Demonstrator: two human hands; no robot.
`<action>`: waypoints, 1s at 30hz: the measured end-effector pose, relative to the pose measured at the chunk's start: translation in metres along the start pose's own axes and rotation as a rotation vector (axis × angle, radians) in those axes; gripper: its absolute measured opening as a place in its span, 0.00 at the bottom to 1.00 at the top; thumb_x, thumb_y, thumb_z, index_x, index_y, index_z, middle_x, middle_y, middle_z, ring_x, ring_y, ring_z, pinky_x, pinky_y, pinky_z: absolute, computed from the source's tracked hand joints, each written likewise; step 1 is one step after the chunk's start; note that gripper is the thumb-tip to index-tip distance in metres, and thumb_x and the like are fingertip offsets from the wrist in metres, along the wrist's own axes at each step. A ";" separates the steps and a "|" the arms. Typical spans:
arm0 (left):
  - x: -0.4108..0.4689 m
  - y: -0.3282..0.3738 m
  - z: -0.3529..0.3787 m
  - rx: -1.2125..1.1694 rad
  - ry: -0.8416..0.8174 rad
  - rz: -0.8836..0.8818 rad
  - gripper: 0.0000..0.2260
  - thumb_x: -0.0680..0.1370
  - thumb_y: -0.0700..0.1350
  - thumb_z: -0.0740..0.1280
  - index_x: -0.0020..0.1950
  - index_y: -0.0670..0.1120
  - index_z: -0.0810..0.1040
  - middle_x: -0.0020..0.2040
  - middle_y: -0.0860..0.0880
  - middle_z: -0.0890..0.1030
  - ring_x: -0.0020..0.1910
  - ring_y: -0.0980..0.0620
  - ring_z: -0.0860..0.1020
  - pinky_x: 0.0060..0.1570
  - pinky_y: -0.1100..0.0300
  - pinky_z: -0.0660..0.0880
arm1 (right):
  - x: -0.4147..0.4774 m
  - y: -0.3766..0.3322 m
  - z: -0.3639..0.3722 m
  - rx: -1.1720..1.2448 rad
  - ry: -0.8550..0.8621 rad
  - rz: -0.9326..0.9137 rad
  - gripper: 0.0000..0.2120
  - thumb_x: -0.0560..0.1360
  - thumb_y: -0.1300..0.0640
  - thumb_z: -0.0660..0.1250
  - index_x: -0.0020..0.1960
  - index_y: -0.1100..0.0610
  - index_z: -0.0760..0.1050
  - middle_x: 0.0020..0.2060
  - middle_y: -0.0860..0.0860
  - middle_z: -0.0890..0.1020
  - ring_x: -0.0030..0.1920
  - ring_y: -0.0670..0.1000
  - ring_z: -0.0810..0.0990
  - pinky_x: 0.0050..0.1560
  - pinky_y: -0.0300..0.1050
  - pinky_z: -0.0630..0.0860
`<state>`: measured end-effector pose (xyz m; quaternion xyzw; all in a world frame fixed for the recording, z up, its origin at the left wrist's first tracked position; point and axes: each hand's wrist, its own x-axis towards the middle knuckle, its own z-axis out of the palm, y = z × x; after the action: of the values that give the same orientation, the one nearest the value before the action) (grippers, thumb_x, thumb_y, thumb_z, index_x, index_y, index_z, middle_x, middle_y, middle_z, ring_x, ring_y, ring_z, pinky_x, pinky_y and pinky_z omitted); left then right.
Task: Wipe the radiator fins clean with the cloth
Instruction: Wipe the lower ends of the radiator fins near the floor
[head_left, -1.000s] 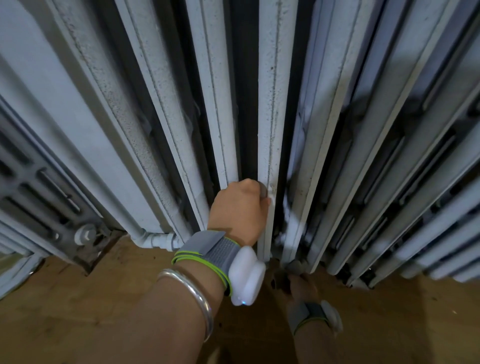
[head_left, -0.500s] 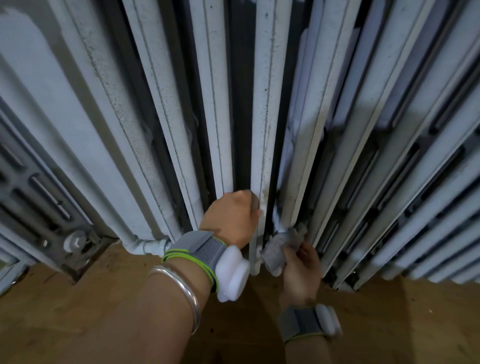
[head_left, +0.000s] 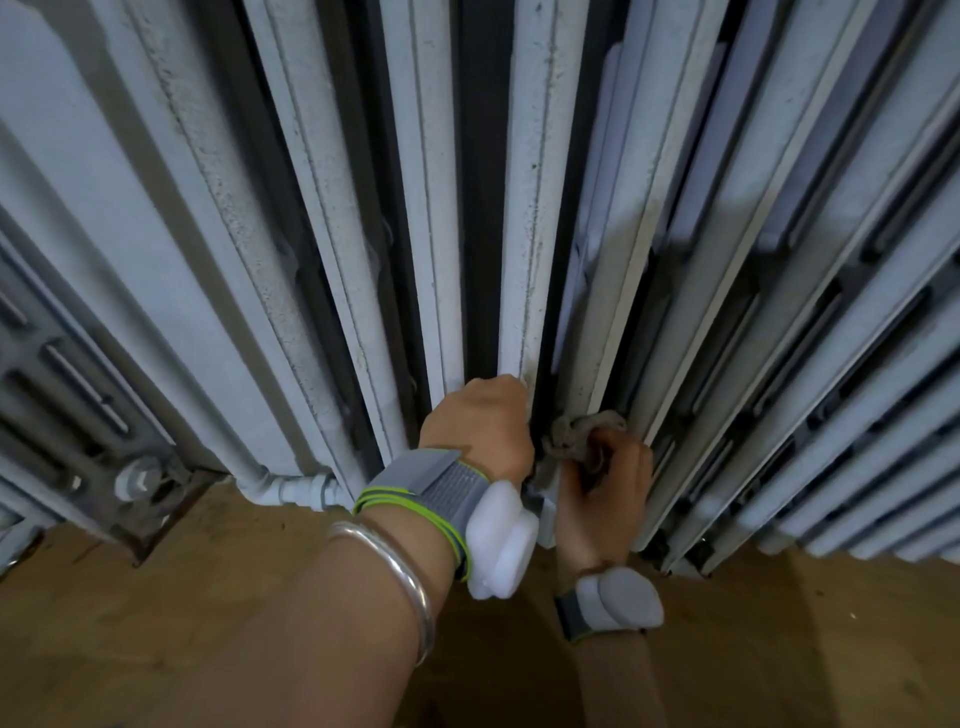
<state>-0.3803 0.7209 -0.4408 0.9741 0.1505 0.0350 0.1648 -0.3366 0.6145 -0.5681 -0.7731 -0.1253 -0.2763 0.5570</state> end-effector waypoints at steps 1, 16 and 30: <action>0.001 -0.001 -0.001 -0.006 -0.008 -0.006 0.10 0.78 0.42 0.61 0.57 0.44 0.77 0.58 0.46 0.76 0.54 0.42 0.77 0.52 0.50 0.76 | -0.003 0.003 0.002 -0.016 -0.003 -0.006 0.10 0.72 0.61 0.66 0.53 0.59 0.72 0.49 0.58 0.74 0.51 0.59 0.74 0.52 0.48 0.71; 0.005 0.012 0.005 -0.200 -0.009 0.064 0.13 0.78 0.43 0.62 0.61 0.40 0.76 0.56 0.43 0.80 0.55 0.45 0.78 0.56 0.50 0.75 | -0.061 0.096 0.016 -0.132 -0.266 0.178 0.06 0.74 0.62 0.68 0.49 0.60 0.74 0.48 0.55 0.75 0.48 0.60 0.75 0.50 0.61 0.75; 0.013 0.026 0.013 -0.269 0.005 0.088 0.09 0.78 0.46 0.63 0.55 0.45 0.76 0.55 0.47 0.81 0.53 0.47 0.79 0.54 0.49 0.76 | -0.073 0.101 -0.014 -0.098 -0.266 0.462 0.12 0.73 0.65 0.70 0.56 0.60 0.75 0.49 0.54 0.76 0.50 0.57 0.76 0.52 0.52 0.75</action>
<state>-0.3592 0.6972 -0.4445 0.9488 0.1018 0.0643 0.2921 -0.3498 0.5746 -0.6863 -0.8367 -0.0040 -0.0434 0.5459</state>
